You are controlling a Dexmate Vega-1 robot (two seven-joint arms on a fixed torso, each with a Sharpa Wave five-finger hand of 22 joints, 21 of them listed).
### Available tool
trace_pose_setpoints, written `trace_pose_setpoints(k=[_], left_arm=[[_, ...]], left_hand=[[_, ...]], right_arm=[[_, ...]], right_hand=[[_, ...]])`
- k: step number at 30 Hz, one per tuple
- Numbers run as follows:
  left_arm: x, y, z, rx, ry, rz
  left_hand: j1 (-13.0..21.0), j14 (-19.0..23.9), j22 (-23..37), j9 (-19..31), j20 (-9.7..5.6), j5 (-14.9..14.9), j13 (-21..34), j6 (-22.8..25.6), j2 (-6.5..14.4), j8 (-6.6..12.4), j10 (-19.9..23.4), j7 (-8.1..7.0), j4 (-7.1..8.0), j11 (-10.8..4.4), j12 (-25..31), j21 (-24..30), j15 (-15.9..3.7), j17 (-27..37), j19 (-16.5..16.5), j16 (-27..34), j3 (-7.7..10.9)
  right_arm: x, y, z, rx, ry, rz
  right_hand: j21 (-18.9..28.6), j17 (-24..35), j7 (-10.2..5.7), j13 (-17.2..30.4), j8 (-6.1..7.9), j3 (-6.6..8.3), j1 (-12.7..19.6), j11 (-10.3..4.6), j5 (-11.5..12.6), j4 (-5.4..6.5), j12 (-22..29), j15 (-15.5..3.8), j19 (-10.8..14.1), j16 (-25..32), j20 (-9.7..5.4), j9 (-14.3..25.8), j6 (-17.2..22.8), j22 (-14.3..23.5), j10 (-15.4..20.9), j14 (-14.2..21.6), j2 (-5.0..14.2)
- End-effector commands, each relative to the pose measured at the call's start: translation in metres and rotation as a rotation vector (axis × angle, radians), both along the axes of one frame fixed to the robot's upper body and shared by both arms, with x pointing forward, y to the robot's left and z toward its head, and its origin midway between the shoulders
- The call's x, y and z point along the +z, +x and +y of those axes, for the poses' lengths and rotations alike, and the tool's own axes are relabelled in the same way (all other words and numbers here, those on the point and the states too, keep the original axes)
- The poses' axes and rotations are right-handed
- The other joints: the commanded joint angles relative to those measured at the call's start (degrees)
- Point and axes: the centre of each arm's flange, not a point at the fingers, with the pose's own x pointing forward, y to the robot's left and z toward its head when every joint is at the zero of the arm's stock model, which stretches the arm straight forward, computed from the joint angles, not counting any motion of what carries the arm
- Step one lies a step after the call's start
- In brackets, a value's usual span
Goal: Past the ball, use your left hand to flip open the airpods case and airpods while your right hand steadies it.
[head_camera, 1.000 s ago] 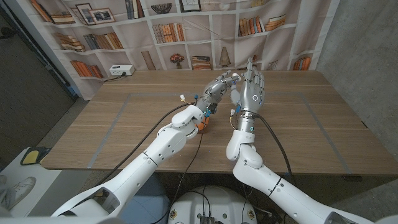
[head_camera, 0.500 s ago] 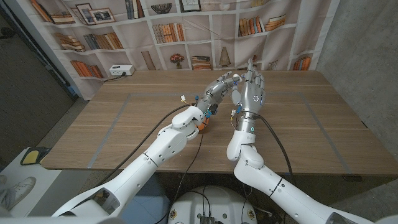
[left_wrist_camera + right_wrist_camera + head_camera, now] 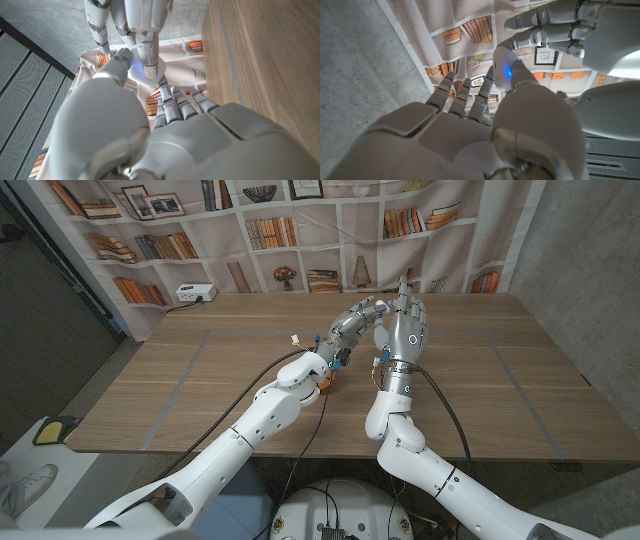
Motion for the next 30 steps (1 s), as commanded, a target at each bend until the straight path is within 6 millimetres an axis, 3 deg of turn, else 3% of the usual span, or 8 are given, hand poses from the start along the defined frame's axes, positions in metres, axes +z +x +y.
trace_pose_setpoints(k=[1, 9, 16, 22, 30], left_arm=[[-0.0025, 0.0012, -0.0005, -0.009, 0.002, 0.012], [-0.0021, 0.0016, -0.0012, -0.012, 0.005, 0.012], [-0.0038, 0.0029, -0.0038, -0.019, 0.009, 0.021], [-0.0037, 0.0034, -0.0059, -0.023, 0.015, 0.023], [-0.0029, 0.0044, -0.0079, -0.026, 0.021, 0.024]], left_hand=[[1.09, 0.76, 0.18, 0.31, 0.27, 0.44, 5.59, 0.35, 1.4, -0.15, 13.57, -0.43, 0.35, -9.46, 0.36, 0.07, -0.13, 0.22, 0.58, 0.14, 0.79], [0.98, 1.03, 0.18, 0.31, 0.19, 0.48, 5.65, 0.32, 1.33, -0.18, 13.69, -0.48, 0.39, -9.47, 0.34, 0.08, -0.2, 0.22, 0.62, 0.17, 0.9], [0.89, 1.08, 0.18, 0.31, 0.19, 0.52, 5.7, 0.33, 1.29, -0.19, 13.76, -0.49, 0.42, -9.47, 0.32, 0.08, -0.19, 0.23, 0.63, 0.13, 0.99], [0.76, 1.11, 0.18, 0.32, 0.22, 0.55, 5.74, 0.36, 1.24, -0.18, 13.78, -0.58, 0.47, -9.45, 0.28, 0.06, -0.13, 0.24, 0.58, 0.1, 1.05], [0.65, 1.14, 0.18, 0.32, 0.27, 0.58, 5.8, 0.31, 1.21, -0.22, 13.72, -0.54, 0.5, -9.44, 0.18, 0.05, -0.1, 0.25, 0.54, 0.07, 1.15]], right_arm=[[-0.0005, 0.0006, -0.0001, 0.019, 0.0, -0.007], [0.0001, 0.0009, -0.001, 0.031, -0.005, -0.02], [0.0006, 0.0008, -0.0032, 0.051, 0.001, -0.03], [0.0002, 0.0017, -0.005, 0.071, 0.01, -0.039], [-0.0003, 0.0035, -0.0064, 0.091, 0.021, -0.043]], right_hand=[[0.16, 0.16, -0.11, 0.24, 0.6, 0.01, -0.59, -0.69, -0.25, 0.6, 0.5, -5.03, 0.38, 0.51, -0.65, -0.05, 1.0, -0.03, 1.12, 0.65, 0.02], [0.11, 0.16, -1.08, 0.38, 1.01, 0.3, 0.54, -1.92, -0.17, 0.0, 1.06, -6.45, 0.69, 1.06, -1.18, -0.07, 2.96, -0.03, 3.57, 1.72, 0.46], [0.09, 0.1, -1.81, 0.25, 1.13, 0.74, 1.97, -2.15, -0.04, -0.67, 0.89, -7.3, 0.89, 1.18, -1.91, -0.09, 3.84, -0.04, 4.13, 2.06, 0.67], [0.06, 0.31, -2.46, 0.54, 1.8, 1.38, 4.16, -2.33, 0.09, -0.77, 1.9, -9.07, 1.17, 2.07, -3.02, -0.13, 7.04, -0.04, 8.15, 3.81, 1.5], [0.09, 0.75, -2.98, 0.85, 2.26, 1.76, 5.85, -2.5, 0.18, -0.55, 2.95, -9.79, 1.53, 2.99, -3.88, -0.17, 10.29, -0.04, 11.8, 5.34, 2.13]])
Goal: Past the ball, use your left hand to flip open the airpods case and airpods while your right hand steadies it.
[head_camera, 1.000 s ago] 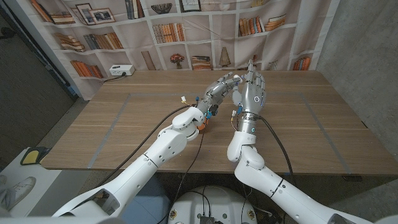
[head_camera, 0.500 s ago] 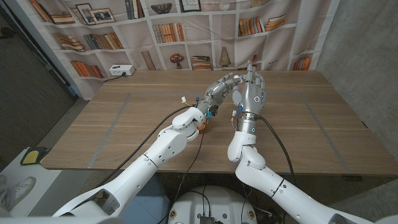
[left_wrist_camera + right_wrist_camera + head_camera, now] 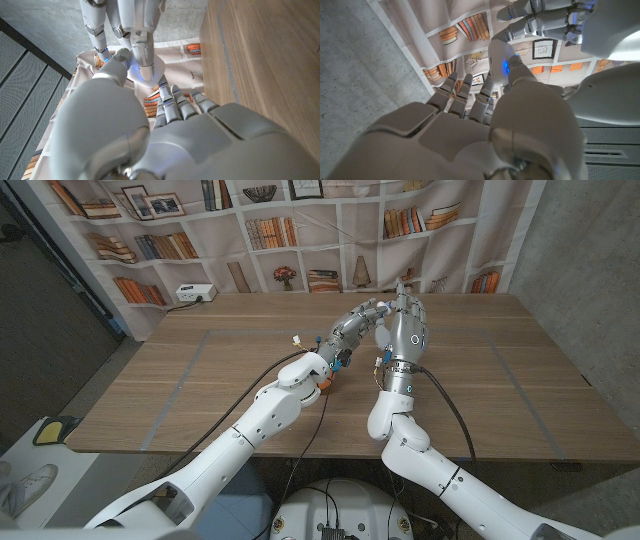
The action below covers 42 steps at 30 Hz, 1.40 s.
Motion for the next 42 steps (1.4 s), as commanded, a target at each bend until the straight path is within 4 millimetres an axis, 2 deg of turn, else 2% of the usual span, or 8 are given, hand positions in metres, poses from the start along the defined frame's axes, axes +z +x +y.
trace_pose_setpoints(k=[1, 23, 27, 29, 32, 37, 40, 42], left_arm=[[0.0, 0.001, -0.004, -0.009, 0.009, 0.004], [-0.001, 0.007, -0.006, -0.019, 0.031, 0.009], [-0.002, 0.008, -0.006, -0.02, 0.031, 0.007], [-0.002, 0.008, -0.006, -0.022, 0.03, 0.008], [-0.001, 0.008, -0.006, -0.021, 0.035, 0.0], [0.002, 0.005, -0.004, -0.004, 0.034, -0.024], [0.002, 0.004, -0.003, -0.002, 0.036, -0.035], [0.002, 0.004, -0.003, -0.003, 0.04, -0.042]], left_hand=[[0.52, 0.29, 0.18, 0.32, 0.28, 0.39, 5.2, 0.0, 1.24, -0.22, 13.72, -0.21, 0.74, -9.44, 0.25, 0.05, 0.17, 0.27, 0.55, 0.07, 0.95], [-4.45, -1.29, 0.23, 0.27, 0.71, -0.2, 4.84, -2.67, -1.49, -1.0, 10.73, -3.01, 1.84, -9.17, -1.8, -0.09, 1.56, 0.59, -0.27, -0.22, -0.6], [-6.24, -1.74, 0.26, 0.26, 0.92, -0.36, 4.87, -3.12, -2.04, -0.8, 9.9, -6.32, 2.15, -9.18, -2.32, -0.05, 2.04, 0.66, -0.47, -0.16, -1.04], [-6.77, -2.05, 0.26, 0.26, 1.04, -0.4, 4.89, -3.52, -1.98, -0.88, 9.47, -6.07, 2.32, -9.1, -2.54, -0.06, 2.25, 0.71, -0.58, -0.17, -1.18], [-8.35, -3.53, 0.29, 0.27, 1.38, -0.59, 4.85, -5.96, -2.22, -1.28, 6.34, -4.94, 2.44, -9.09, -3.94, -0.1, 3.18, 0.75, -1.13, -0.39, -1.84], [-10.68, -4.94, 0.3, 0.27, 1.78, -1.08, 4.72, -7.77, -2.66, -1.13, 2.09, -5.11, 2.8, -8.69, -5.81, -0.09, 3.59, 0.86, -1.63, -0.31, -3.17], [-11.88, -6.2, 0.31, 0.25, 1.93, -1.43, 4.09, -8.77, -3.15, -1.0, -0.62, -5.56, 2.67, -7.56, -7.59, 0.0, 3.93, 0.77, -1.7, -0.26, -4.03], [-12.94, -7.98, 0.33, 0.24, 2.17, -1.88, 3.21, -10.4, -3.37, -1.0, -5.47, -5.64, 2.53, -6.13, -10.51, 0.03, 4.37, 0.7, -2.02, -0.26, -4.77]], right_arm=[[-0.001, 0.002, -0.002, 0.029, 0.014, -0.009], [0.0, 0.008, -0.012, 0.057, 0.058, -0.001], [0.001, 0.009, -0.014, 0.058, 0.062, 0.0], [0.001, 0.009, -0.014, 0.058, 0.062, -0.002], [0.001, 0.009, -0.016, 0.057, 0.066, -0.004], [0.001, 0.009, -0.017, 0.06, 0.073, -0.007], [0.002, 0.009, -0.017, 0.061, 0.068, -0.007], [0.002, 0.009, -0.017, 0.064, 0.07, -0.007]], right_hand=[[0.11, 0.3, -0.09, 0.65, 0.41, 0.39, 1.1, -2.39, 0.41, 0.16, 0.74, -9.84, 0.49, 0.61, -0.75, 0.12, 1.4, -0.04, 4.01, 1.04, 0.74], [0.02, 0.88, 0.27, 0.47, 0.0, 0.53, 3.44, -2.19, 0.48, 0.04, 1.85, -10.03, 0.69, 2.06, -1.22, 0.11, 3.18, -0.05, 7.94, 3.68, 0.54], [-0.01, 1.02, -0.03, 0.33, 0.15, 0.46, 3.85, -2.21, 0.49, 0.02, 1.98, -10.11, 0.65, 2.31, -1.09, 0.11, 4.18, -0.06, 8.43, 4.09, 0.44], [-0.01, 1.06, -0.03, 0.3, 0.09, 0.43, 3.93, -2.2, 0.49, 0.02, 2.02, -10.12, 0.65, 2.38, -1.05, 0.11, 4.18, -0.06, 8.56, 4.22, 0.41], [-0.03, 1.1, 0.05, 0.25, 0.03, 0.37, 4.05, -2.19, 0.48, 0.0, 2.08, -10.12, 0.63, 2.46, -0.97, 0.11, 4.25, -0.06, 8.74, 4.35, 0.31], [-0.04, 1.17, 0.09, 0.18, -0.04, 0.3, 4.23, -2.17, 0.49, -0.01, 2.15, -10.16, 0.6, 2.57, -0.95, 0.12, 4.39, -0.06, 8.97, 4.51, 0.25], [-0.06, 1.22, 0.09, 0.13, -0.01, 0.27, 4.39, -2.16, 0.5, -0.03, 2.2, -10.2, 0.56, 2.67, -0.93, 0.12, 4.7, -0.06, 9.13, 4.7, 0.22], [-0.07, 1.25, 0.11, 0.09, 0.0, 0.24, 4.49, -2.15, 0.51, -0.04, 2.23, -10.22, 0.55, 2.71, -0.87, 0.12, 4.88, -0.06, 9.21, 4.76, 0.18]])
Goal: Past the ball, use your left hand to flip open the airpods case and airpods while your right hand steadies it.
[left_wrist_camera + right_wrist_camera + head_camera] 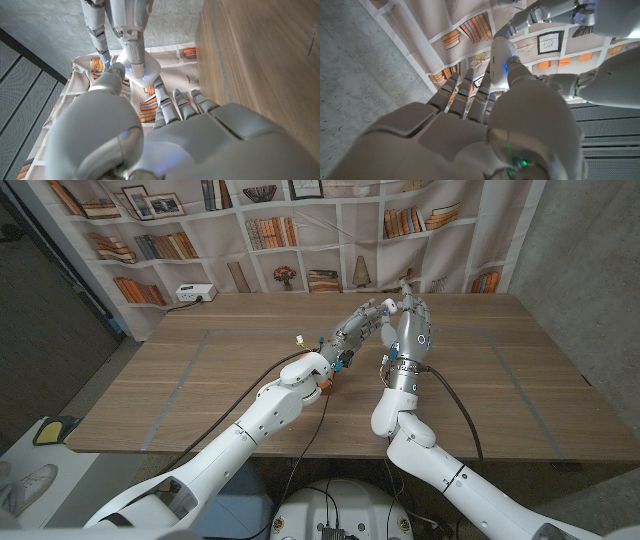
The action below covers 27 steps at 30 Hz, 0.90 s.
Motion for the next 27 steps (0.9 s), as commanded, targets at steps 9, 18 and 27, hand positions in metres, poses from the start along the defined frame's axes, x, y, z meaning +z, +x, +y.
trace_pose_setpoints(k=[9, 18, 27], left_arm=[[0.004, -0.005, 0.002, -0.014, 0.044, -0.076], [0.009, -0.011, 0.002, -0.007, 0.048, -0.104], [0.02, -0.027, 0.011, 0.04, 0.034, -0.183]], left_hand=[[-4.43, -11.39, 0.22, 0.19, 2.21, -2.11, -4.6, -6.92, -1.28, -0.07, -15.85, 0.32, -0.52, 5.16, -8.12, -0.19, 3.87, -0.36, -2.62, -0.8, -3.12], [-5.16, -13.51, 0.22, 0.18, 2.81, -2.31, -5.25, -8.04, -1.39, -0.1, -17.5, 0.42, -0.4, 4.71, -8.13, -0.39, 4.99, -0.36, -3.76, -0.81, -3.51], [-5.62, -13.7, 0.23, 0.17, 2.81, -2.4, -5.53, -8.14, -1.46, 0.03, -16.97, 0.34, -0.3, 4.12, -7.67, -0.3, 5.04, -0.35, -3.86, -0.53, -3.74]], right_arm=[[0.0, 0.001, -0.003, 0.006, 0.007, 0.0], [0.002, -0.001, -0.011, 0.035, 0.045, 0.008], [0.008, -0.007, -0.026, 0.131, 0.142, 0.029]], right_hand=[[-0.08, 0.25, 0.0, -0.07, 0.05, -0.27, 1.45, -5.24, 0.34, 0.04, 1.45, -10.08, -0.12, 0.36, 0.5, 0.12, 1.58, -0.06, 6.55, 0.86, 0.28], [-0.07, 0.35, 0.16, -0.19, 0.1, -0.39, 1.84, -5.18, 0.37, 0.0, 1.57, -10.18, -0.1, 0.51, 0.86, 0.12, 2.37, -0.07, 6.85, 1.12, 0.19], [0.2, 0.54, 0.43, -0.53, -0.35, -0.92, 2.3, -5.05, 0.42, 0.13, 1.79, -10.12, 0.81, 0.77, 3.4, 0.14, 2.85, -0.07, 7.56, 1.53, -0.12]])
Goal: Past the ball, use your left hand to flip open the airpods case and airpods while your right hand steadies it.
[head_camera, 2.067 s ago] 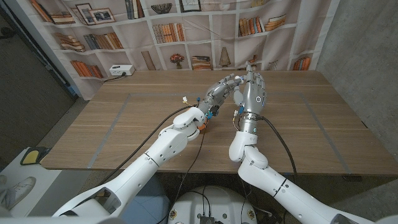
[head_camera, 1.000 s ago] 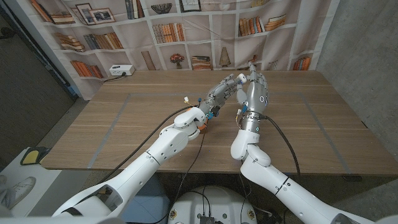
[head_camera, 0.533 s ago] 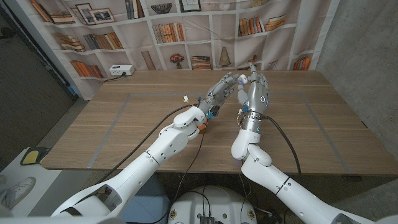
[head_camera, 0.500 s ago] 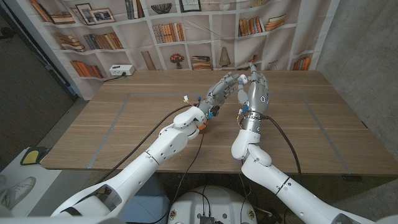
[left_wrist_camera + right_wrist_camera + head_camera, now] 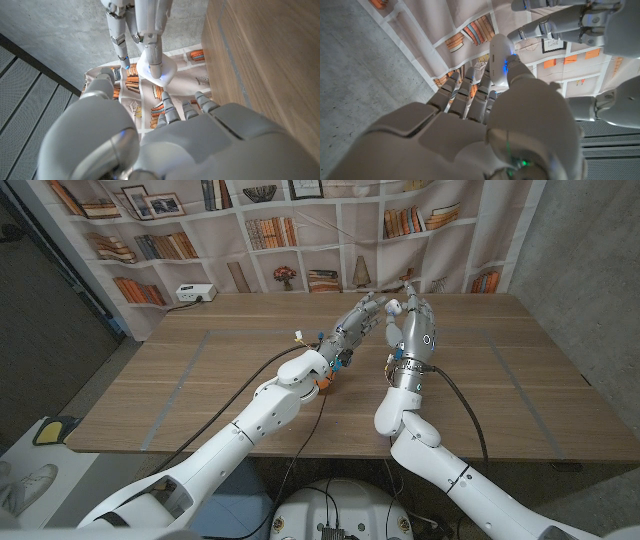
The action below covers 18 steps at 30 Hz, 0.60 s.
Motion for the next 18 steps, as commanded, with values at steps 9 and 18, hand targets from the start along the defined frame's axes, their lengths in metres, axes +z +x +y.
trace_pose_setpoints(k=[9, 18], left_arm=[[0.024, -0.027, 0.023, 0.091, -0.027, -0.177], [0.033, -0.036, 0.044, 0.155, -0.039, -0.225]], left_hand=[[-0.62, -0.43, 0.25, 0.17, -0.1, -0.15, -0.18, -0.28, -0.15, 0.2, 0.37, 0.02, 0.0, -0.84, 0.73, 0.14, -0.07, 0.06, -0.25, 0.35, -0.19], [-0.68, -0.07, 0.25, 0.16, -0.15, -0.14, -0.42, -0.1, 0.09, 0.35, 0.95, -0.02, -0.02, -0.88, 1.06, 0.25, -0.24, 0.05, -0.13, 0.64, -0.16]], right_arm=[[0.01, -0.01, -0.022, 0.081, 0.111, 0.008], [0.012, -0.016, -0.034, 0.173, 0.158, 0.02]], right_hand=[[0.22, 0.59, 0.71, -0.23, -0.54, -0.56, 1.22, -5.19, 0.42, 0.26, 1.73, -10.27, 0.95, 1.29, 1.12, 0.15, 1.3, -0.05, 7.31, 2.23, 0.35], [0.04, 0.74, 0.74, -0.45, -0.92, -0.9, 1.38, -5.54, 0.46, 0.28, 1.78, -10.28, 0.74, 1.47, 1.42, 0.17, 1.16, -0.04, 7.76, 2.38, 0.08]])
